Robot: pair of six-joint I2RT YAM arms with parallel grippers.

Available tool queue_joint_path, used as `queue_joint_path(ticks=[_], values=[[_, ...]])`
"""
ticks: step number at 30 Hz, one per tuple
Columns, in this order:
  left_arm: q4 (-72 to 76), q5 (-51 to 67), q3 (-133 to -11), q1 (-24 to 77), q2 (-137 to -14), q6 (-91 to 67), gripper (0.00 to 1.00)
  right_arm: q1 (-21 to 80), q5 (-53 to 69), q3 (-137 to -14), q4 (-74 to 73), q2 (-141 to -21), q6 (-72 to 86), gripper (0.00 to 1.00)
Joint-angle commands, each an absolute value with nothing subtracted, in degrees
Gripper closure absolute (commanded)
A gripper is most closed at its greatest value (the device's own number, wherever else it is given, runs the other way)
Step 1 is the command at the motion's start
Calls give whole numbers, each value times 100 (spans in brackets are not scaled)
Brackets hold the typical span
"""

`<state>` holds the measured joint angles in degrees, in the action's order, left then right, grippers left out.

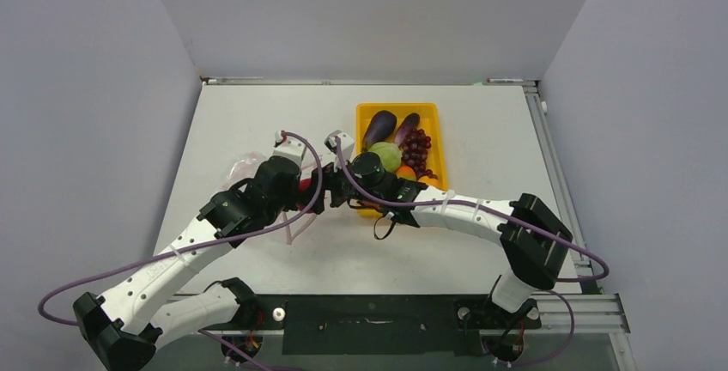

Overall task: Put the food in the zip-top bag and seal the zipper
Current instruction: Place the fake fruit in the zipper food storage bag.

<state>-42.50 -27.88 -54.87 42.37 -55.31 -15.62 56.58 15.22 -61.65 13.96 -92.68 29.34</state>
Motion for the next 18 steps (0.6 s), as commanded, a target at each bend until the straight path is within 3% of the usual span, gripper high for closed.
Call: queue_joint_path(ticks=[1,8,18], values=[[-3889,-2659,-5490,4174,-5414,-1564,100,5758,1323,-6492,1787,-9379,2976,54],[-3865,-2593,-5495,4135,-5388,-1564,100,5822,1198,-6583,1764,-9534,2979,27],[-3875,-2584,-5495,4115,-5388,-1573,100,5868,1099,-6558,1757,-9509,2966,4]])
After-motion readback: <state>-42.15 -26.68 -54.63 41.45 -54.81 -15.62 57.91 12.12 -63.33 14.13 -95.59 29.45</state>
